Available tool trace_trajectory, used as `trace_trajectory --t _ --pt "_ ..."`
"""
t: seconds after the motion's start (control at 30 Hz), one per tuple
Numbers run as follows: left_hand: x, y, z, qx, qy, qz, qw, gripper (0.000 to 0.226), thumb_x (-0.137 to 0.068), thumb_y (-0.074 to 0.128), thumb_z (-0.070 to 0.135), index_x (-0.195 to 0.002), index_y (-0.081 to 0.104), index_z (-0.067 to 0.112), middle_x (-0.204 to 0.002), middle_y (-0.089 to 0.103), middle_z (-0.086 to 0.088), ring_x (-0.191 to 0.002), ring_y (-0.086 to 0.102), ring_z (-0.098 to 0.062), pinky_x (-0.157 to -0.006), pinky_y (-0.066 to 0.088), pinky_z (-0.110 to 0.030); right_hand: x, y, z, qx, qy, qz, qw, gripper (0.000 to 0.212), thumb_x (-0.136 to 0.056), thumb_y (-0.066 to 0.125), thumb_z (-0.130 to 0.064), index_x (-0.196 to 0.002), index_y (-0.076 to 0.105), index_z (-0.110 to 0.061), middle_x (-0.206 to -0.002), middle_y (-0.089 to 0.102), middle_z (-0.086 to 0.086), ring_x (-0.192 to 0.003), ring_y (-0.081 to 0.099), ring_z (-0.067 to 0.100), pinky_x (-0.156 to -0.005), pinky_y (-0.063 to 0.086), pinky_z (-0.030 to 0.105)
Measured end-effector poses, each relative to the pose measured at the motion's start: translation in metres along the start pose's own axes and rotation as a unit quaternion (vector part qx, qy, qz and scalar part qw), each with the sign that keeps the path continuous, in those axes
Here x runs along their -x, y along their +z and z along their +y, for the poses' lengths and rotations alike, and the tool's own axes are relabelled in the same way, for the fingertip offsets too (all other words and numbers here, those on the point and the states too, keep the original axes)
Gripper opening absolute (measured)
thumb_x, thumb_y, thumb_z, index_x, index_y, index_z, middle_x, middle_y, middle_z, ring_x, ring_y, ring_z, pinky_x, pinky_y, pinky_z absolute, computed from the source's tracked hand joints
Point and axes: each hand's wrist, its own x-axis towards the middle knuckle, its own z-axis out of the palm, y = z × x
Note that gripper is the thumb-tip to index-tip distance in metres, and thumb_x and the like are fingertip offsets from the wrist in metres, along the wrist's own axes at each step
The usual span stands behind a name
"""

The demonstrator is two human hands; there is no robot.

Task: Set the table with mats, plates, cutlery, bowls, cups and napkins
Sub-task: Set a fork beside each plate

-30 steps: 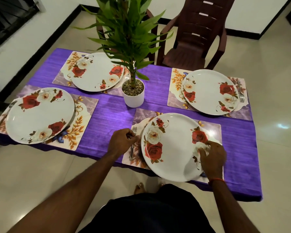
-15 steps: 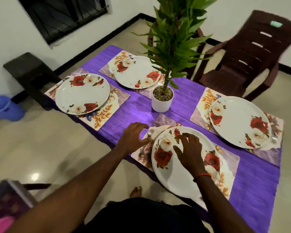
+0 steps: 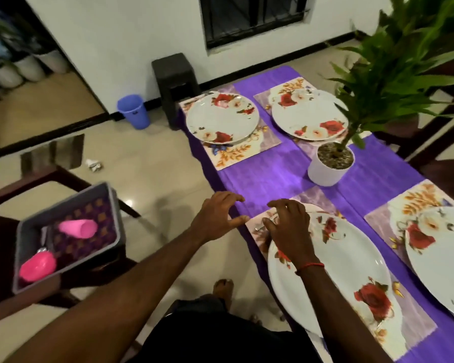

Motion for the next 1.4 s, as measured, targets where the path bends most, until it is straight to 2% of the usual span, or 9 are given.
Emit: trace_trajectory --t 0.13,0.27,0.4,0.53,0.7,0.9,1.13,1.23,1.4 --pt "0.028 -0.016 -0.023 -0.006 -0.061 0.029 0.998 0.055 -0.09 0.059 0.064 -0.132 0.057 0.029 -0.135 0.058 0.009 -0.128 0.047 -0.014 -0.104 0.041 -0.043 -0.012 0.02 -0.027 0.009 -0.08 -0.043 0.996 0.041 -0.08 0.061 -0.042 -0.116 0.065 -0.024 -0.117 0.06 0.002 -0.115 0.051 0.028 -0.089 0.044 0.044" --pt "0.046 -0.028 -0.042 0.014 -0.117 0.048 0.992 0.053 -0.094 0.058 0.062 -0.135 0.056 0.029 -0.138 0.056 0.011 -0.131 0.045 -0.012 -0.109 0.039 -0.044 -0.026 0.033 -0.057 0.02 -0.1 -0.084 0.991 0.04 -0.081 0.068 -0.042 -0.118 0.065 -0.024 -0.117 0.062 0.004 -0.114 0.052 0.031 -0.089 0.045 0.045" --pt "0.061 -0.043 -0.063 0.03 -0.159 0.053 0.985 0.061 -0.093 0.048 0.069 -0.137 0.055 0.028 -0.14 0.058 0.008 -0.131 0.046 -0.013 -0.11 0.039 -0.044 -0.043 0.054 -0.089 0.015 -0.133 -0.123 0.983 0.04 -0.081 0.079 -0.034 -0.118 0.066 -0.025 -0.116 0.063 0.002 -0.116 0.05 0.029 -0.089 0.042 0.044" --pt "0.079 -0.062 -0.091 0.046 -0.194 0.082 0.977 0.056 -0.096 0.052 0.062 -0.139 0.055 0.026 -0.136 0.059 0.006 -0.13 0.045 -0.013 -0.107 0.036 -0.037 -0.054 0.079 -0.125 0.014 -0.175 -0.161 0.971 0.039 -0.084 0.076 -0.036 -0.12 0.065 -0.027 -0.122 0.062 -0.001 -0.12 0.047 0.026 -0.092 0.039 0.042" --pt "0.105 -0.089 -0.137 0.071 -0.246 0.129 0.958 0.059 -0.094 0.047 0.07 -0.136 0.055 0.029 -0.13 0.061 0.008 -0.125 0.049 -0.012 -0.107 0.04 -0.044 -0.065 0.11 -0.181 0.026 -0.241 -0.211 0.947 0.039 -0.089 0.07 -0.04 -0.125 0.061 -0.028 -0.126 0.057 -0.003 -0.124 0.039 0.021 -0.091 0.031 0.036" --pt "0.137 -0.114 -0.185 0.094 -0.279 0.161 0.942 0.062 -0.095 0.044 0.069 -0.137 0.055 0.025 -0.131 0.062 0.005 -0.125 0.049 -0.013 -0.106 0.04 -0.042 -0.074 0.148 -0.244 0.026 -0.286 -0.255 0.923 0.039 -0.093 0.064 -0.042 -0.13 0.056 -0.032 -0.134 0.052 -0.008 -0.131 0.033 0.014 -0.098 0.024 0.028" --pt "0.187 -0.125 -0.231 0.12 -0.347 0.223 0.903 0.057 -0.095 0.046 0.068 -0.133 0.057 0.027 -0.125 0.063 0.007 -0.114 0.053 -0.01 -0.097 0.048 -0.046 -0.066 0.199 -0.305 0.043 -0.356 -0.331 0.873 0.037 -0.094 0.062 -0.044 -0.128 0.056 -0.033 -0.134 0.051 -0.009 -0.131 0.031 0.014 -0.094 0.023 0.026" --pt "0.201 -0.131 -0.25 0.13 -0.379 0.251 0.881 0.062 -0.092 0.043 0.072 -0.128 0.059 0.024 -0.118 0.063 0.01 -0.107 0.054 -0.008 -0.095 0.049 -0.046 -0.073 0.222 -0.329 0.052 -0.389 -0.36 0.846 0.037 -0.093 0.063 -0.044 -0.128 0.056 -0.034 -0.135 0.051 -0.008 -0.133 0.032 0.015 -0.099 0.029 0.029" --pt "0.213 -0.145 -0.28 0.137 -0.431 0.278 0.847 0.071 -0.089 0.037 0.075 -0.13 0.059 0.022 -0.125 0.064 0.005 -0.114 0.053 -0.012 -0.099 0.045 -0.039 -0.099 0.269 -0.37 0.054 -0.43 -0.391 0.812 0.036 -0.092 0.065 -0.044 -0.126 0.056 -0.034 -0.135 0.053 -0.006 -0.132 0.035 0.016 -0.102 0.033 0.031"
